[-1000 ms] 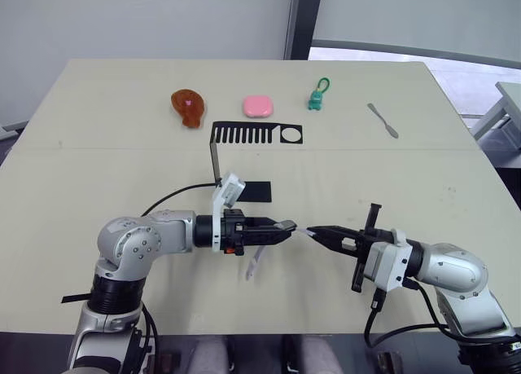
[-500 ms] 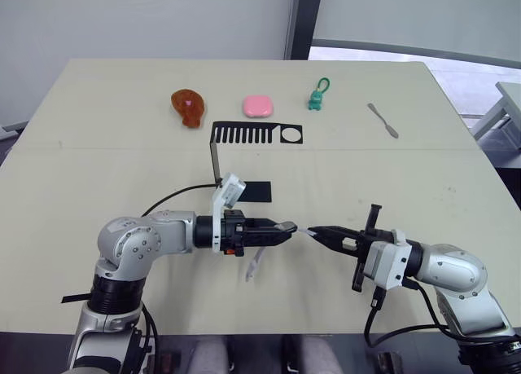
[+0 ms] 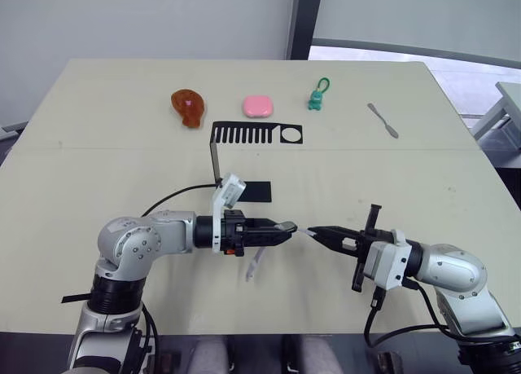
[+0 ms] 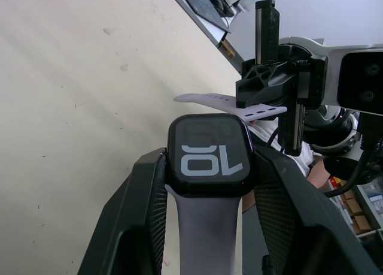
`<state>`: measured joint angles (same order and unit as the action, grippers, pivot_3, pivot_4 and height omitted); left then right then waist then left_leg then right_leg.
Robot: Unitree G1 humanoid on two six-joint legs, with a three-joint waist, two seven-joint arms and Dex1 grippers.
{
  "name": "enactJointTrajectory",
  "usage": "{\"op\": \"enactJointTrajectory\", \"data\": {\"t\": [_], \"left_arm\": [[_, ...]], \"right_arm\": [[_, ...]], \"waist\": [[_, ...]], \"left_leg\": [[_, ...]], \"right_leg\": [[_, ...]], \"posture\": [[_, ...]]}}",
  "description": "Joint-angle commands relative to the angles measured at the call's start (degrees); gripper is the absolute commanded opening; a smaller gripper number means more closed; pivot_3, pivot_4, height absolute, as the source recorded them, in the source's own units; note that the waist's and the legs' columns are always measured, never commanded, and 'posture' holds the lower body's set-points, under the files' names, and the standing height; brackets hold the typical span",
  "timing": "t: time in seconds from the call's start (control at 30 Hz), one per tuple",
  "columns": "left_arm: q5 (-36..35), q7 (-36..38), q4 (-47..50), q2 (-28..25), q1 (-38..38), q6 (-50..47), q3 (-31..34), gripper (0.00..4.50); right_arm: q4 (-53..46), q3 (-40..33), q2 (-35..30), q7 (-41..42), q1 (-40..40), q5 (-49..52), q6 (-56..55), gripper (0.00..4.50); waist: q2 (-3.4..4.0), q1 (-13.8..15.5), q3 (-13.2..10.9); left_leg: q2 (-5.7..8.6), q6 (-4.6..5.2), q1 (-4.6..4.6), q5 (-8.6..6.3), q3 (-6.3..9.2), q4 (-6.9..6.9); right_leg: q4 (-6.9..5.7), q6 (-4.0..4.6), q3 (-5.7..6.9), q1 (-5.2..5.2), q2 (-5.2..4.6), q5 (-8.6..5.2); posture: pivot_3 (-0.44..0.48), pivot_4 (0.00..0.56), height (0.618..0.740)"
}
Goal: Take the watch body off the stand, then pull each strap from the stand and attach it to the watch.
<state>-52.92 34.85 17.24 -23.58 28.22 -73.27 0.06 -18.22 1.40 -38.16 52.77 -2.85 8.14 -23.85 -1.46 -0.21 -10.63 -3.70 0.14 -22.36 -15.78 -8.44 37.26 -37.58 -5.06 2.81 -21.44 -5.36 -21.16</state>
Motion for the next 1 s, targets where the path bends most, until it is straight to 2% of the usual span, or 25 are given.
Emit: {"op": "enactJointTrajectory", "data": {"t": [0.03, 1.0], "left_arm": [[-1.5, -0.1, 1.7, 0.5, -0.3, -0.1, 0.3, 1.58], [-1.9, -1.0, 2.4, 1.5, 0.4, -1.2, -0.7, 1.58]], "right_arm": [[-1.5, -0.6, -0.4, -0.7, -0.1, 0.9, -1.3, 0.00], [-1.5, 1.0, 0.3, -0.9, -1.1, -0.1, -1.2, 0.00]], "waist": [[0.00, 0.0, 0.0], [0.00, 0.0, 0.0]], "left_leg": [[0.00, 0.00, 0.00, 0.00, 0.00, 0.00], [0.00, 0.00, 0.00, 0.00, 0.00, 0.01]], "right_leg": [[0.00, 0.00, 0.00, 0.00, 0.00, 0.00], [-0.01, 0.00, 0.00, 0.00, 0.00, 0.00]], "posture": [[0.000, 0.150, 0.740], [0.000, 0.150, 0.740]]}}
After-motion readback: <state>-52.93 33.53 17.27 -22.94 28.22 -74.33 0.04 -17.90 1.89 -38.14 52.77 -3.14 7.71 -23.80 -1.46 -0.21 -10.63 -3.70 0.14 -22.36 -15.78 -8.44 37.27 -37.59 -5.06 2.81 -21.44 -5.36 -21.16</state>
